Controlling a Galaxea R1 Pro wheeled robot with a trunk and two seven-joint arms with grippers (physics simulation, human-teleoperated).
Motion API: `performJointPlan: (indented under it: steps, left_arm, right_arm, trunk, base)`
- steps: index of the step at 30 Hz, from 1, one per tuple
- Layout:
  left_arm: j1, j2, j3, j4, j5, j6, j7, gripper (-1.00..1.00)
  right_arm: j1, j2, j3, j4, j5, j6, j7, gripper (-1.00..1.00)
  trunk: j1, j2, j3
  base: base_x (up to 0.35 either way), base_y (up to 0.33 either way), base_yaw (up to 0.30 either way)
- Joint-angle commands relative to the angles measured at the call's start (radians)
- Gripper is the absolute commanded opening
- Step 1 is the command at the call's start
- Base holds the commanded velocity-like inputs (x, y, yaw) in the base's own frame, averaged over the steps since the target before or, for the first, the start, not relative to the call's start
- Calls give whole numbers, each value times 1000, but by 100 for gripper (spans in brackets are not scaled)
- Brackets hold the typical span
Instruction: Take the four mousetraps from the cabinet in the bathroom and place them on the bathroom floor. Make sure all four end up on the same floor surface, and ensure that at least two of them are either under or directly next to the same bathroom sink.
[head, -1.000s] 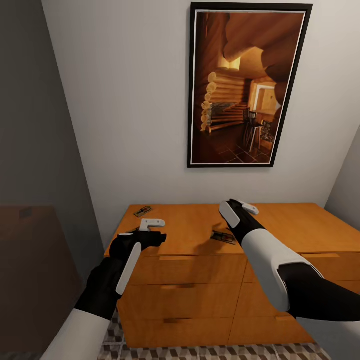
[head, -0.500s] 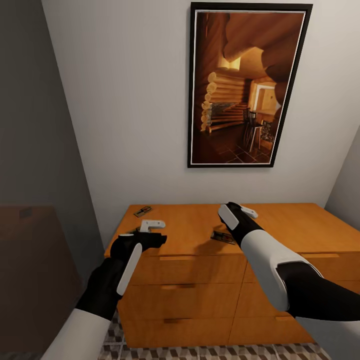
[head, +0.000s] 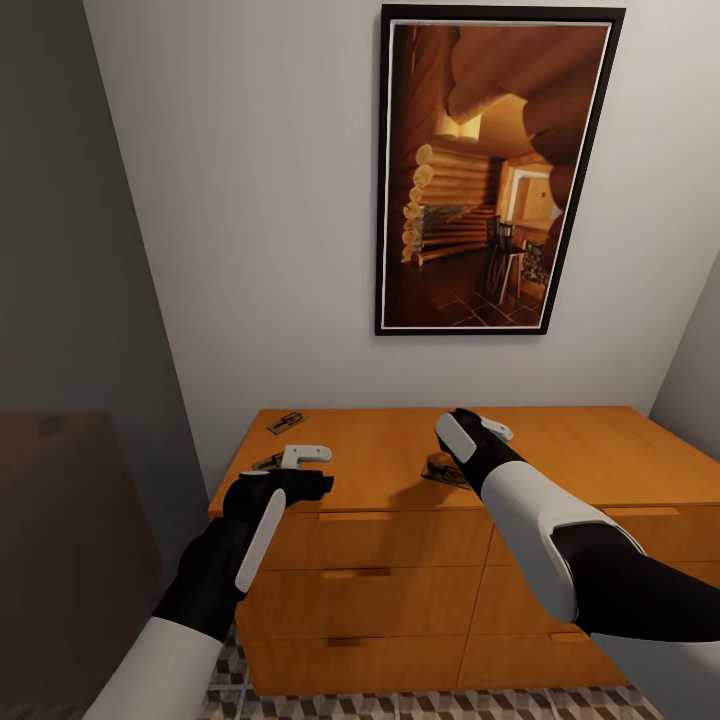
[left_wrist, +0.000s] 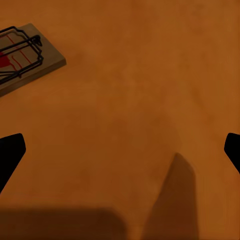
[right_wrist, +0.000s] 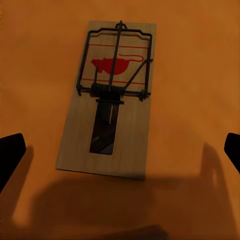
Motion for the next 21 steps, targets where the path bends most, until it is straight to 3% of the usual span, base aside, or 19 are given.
performJointPlan:
  steps: [1,21]
  left_arm:
    - [-1,0,-1,-1,11,3,10,100]
    - [-1,0,-2,6,12,2,10,100]
  right_arm:
    - [-1,0,6,-1,-4,9,-4,100]
    - [-27,1,6,12,-5,9,21,100]
  trunk:
    - [0,-1,-1]
    - [0,-1,-1]
  base:
    - [0,0,0]
    - [0,0,0]
